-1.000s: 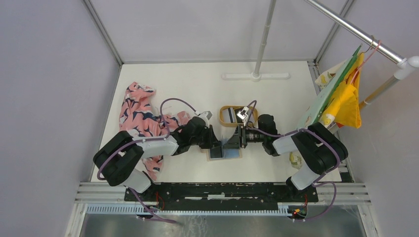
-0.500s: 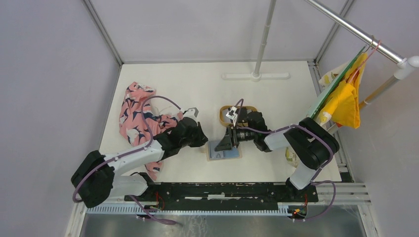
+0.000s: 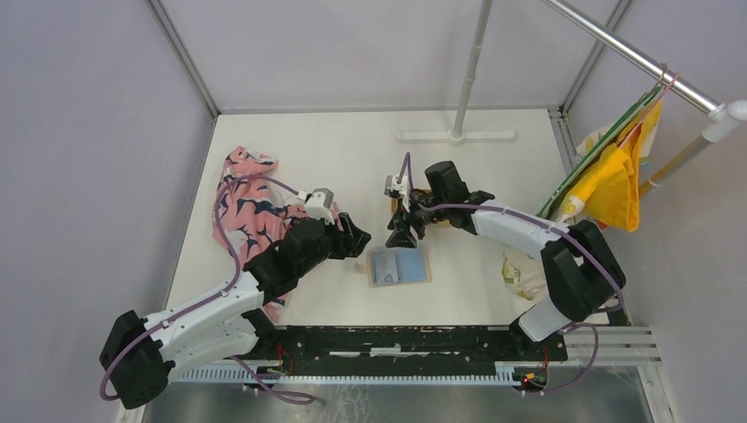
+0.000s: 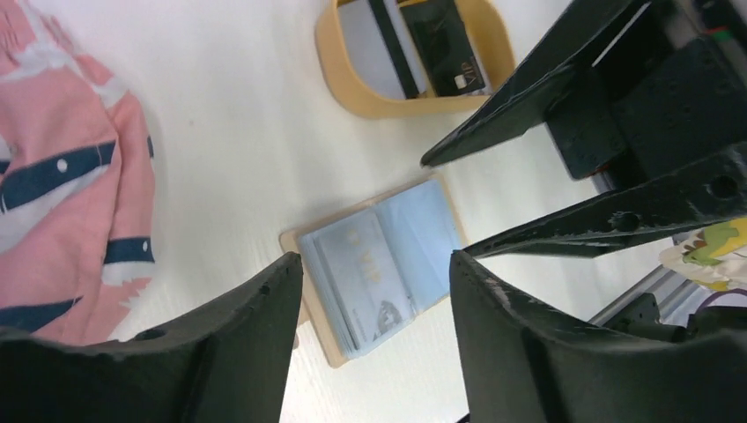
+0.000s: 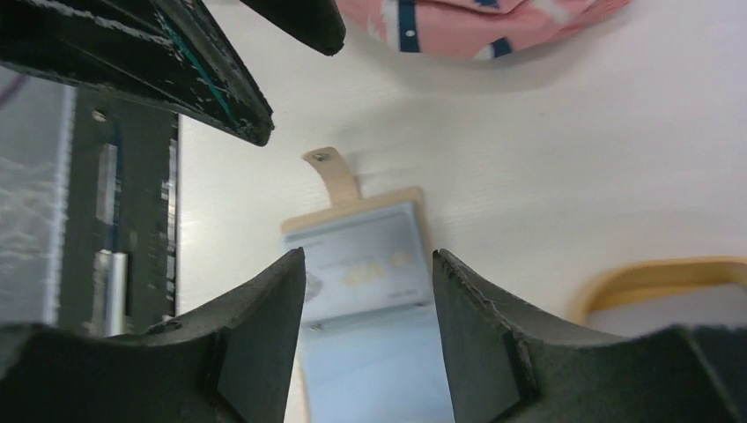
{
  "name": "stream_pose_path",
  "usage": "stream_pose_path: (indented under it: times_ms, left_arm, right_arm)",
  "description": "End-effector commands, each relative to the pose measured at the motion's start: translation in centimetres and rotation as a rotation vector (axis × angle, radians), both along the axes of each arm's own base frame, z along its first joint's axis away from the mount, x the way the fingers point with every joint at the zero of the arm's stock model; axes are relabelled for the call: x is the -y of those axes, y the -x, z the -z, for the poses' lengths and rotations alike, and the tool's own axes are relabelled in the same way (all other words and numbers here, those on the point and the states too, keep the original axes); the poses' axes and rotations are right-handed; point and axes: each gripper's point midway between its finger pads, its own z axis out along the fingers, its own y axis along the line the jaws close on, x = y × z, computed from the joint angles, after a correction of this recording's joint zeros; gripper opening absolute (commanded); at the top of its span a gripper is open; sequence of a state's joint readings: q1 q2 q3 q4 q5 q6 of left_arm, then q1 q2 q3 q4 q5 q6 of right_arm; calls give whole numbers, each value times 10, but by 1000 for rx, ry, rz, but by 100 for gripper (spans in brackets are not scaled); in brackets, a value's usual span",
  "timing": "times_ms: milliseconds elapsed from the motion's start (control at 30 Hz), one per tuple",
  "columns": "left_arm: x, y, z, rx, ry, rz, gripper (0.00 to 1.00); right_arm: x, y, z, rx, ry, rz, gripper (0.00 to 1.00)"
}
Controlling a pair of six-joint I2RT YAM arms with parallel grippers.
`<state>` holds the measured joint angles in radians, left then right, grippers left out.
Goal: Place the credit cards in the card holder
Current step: Insert the credit card into the card holder, then pick up the credit card from the storage box.
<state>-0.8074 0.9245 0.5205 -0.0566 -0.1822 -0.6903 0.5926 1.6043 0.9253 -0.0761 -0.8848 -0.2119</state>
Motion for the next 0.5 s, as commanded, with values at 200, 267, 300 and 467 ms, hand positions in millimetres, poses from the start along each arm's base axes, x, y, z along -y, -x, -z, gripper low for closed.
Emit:
stream_pose_path:
  times_ms: [200,267,300,467]
  left_arm:
    - [18,-18,-20,132,0,52,100]
    - [20,-18,-14,119,-17,69,100]
    - [21,-17,-12,116,-20,76,100]
    - [18,-14,0,103,-30,79,98]
  right_arm:
    - [76,-89,-53,569,310,206,77]
    - [77,-103,-60,481,255,265,78]
    - [77,-110,-58,418,229,289,78]
    - [92,-121,-26,229,180,421,77]
